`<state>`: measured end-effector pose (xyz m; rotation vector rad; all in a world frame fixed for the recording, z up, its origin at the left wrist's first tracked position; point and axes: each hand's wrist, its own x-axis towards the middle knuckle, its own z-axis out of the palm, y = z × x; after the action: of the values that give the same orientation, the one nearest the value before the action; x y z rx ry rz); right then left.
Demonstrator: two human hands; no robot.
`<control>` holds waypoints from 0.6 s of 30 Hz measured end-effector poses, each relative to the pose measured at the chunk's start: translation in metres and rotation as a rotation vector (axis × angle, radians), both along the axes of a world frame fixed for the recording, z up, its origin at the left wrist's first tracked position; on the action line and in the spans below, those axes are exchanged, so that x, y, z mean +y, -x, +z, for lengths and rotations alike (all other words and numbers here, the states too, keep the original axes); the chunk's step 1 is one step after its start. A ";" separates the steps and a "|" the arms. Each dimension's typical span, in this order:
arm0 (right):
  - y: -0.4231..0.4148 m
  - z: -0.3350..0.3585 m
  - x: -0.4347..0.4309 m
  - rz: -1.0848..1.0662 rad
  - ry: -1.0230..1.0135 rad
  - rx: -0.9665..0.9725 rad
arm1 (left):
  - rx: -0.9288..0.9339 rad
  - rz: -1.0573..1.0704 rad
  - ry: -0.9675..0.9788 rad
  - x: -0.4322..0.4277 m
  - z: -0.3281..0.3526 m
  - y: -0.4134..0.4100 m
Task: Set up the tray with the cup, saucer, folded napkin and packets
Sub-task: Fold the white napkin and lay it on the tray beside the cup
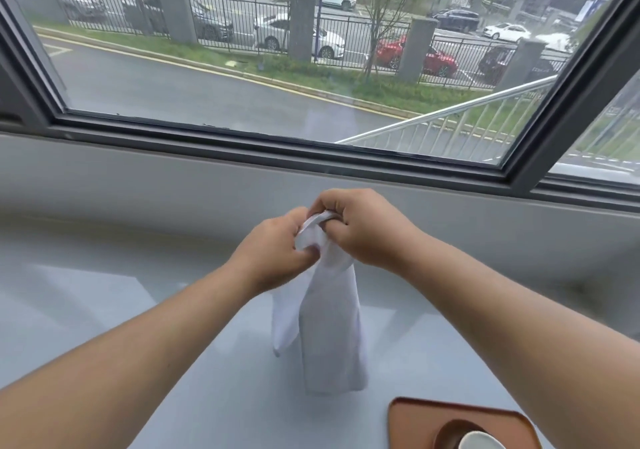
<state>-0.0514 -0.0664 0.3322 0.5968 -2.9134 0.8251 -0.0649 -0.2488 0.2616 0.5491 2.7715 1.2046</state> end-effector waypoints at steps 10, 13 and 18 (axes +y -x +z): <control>0.009 -0.013 0.076 -0.262 -0.286 0.027 | -0.089 0.156 0.556 -0.079 -0.046 0.016; 0.010 -0.022 0.091 -0.354 -0.439 0.056 | 0.097 0.152 0.615 -0.091 -0.022 0.033; 0.005 -0.004 0.101 -0.436 -0.349 0.340 | 0.438 0.248 0.507 -0.096 0.039 0.046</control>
<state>-0.0559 0.0345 0.3280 0.0851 -2.7176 0.1473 -0.1113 -0.3446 0.3009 0.4679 3.4171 0.3853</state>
